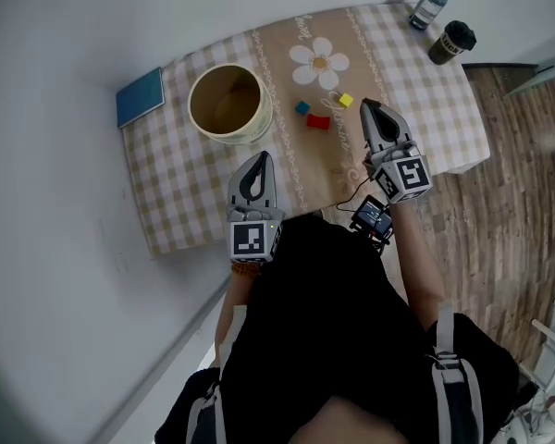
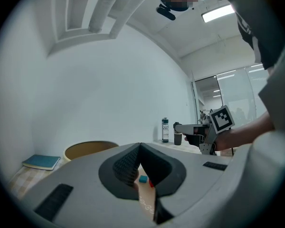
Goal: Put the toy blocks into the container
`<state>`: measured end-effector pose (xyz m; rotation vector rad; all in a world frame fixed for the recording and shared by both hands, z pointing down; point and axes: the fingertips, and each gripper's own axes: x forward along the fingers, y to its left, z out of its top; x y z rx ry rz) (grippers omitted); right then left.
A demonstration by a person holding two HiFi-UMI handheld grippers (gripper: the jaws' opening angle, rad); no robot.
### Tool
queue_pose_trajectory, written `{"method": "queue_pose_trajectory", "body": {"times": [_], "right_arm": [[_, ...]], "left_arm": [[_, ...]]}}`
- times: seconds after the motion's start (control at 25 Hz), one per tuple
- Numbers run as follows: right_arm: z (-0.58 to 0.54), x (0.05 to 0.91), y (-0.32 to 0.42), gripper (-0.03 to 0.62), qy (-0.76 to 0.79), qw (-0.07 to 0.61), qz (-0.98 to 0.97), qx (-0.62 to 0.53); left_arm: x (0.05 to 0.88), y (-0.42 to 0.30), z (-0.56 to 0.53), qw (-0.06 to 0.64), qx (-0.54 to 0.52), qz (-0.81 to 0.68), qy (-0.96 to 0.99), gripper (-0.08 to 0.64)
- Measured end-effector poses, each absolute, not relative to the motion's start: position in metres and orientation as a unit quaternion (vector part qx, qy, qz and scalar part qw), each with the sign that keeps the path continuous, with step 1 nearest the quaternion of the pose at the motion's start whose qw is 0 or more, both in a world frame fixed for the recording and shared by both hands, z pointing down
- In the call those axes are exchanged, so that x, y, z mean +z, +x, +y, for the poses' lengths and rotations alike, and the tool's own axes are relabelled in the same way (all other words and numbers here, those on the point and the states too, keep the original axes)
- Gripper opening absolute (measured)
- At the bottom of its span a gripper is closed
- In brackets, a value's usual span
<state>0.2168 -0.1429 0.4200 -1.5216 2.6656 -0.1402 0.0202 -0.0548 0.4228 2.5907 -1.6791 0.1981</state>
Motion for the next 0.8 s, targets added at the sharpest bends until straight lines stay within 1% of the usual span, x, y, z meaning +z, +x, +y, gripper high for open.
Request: {"method": "queue_pose_trajectory", "body": {"times": [0.16,0.36,0.48,0.6,0.76,0.8], "right_arm": [[-0.148,0.423,0.214,0.002,-0.510,0.018,0.859,-0.044],[-0.158,0.442,0.208,0.002,-0.525,-0.034,0.850,-0.024],[-0.164,0.459,0.206,0.002,-0.533,-0.064,0.843,-0.019],[-0.171,0.470,0.205,0.002,-0.535,-0.088,0.840,-0.014],[-0.179,0.488,0.206,0.004,-0.528,-0.119,0.840,-0.012],[-0.183,0.494,0.206,0.036,-0.525,-0.124,0.842,-0.015]], "left_arm": [[0.418,0.024,-0.065,0.023,0.052,-0.516,0.855,-0.009],[0.429,0.028,-0.079,0.032,0.047,-0.474,0.879,-0.009],[0.438,0.024,-0.082,0.053,0.041,-0.456,0.887,-0.009],[0.453,0.018,-0.086,0.050,0.051,-0.438,0.896,-0.009],[0.454,0.013,-0.088,0.049,0.055,-0.426,0.902,-0.009],[0.456,0.012,-0.087,0.049,0.058,-0.422,0.903,-0.009]]}}
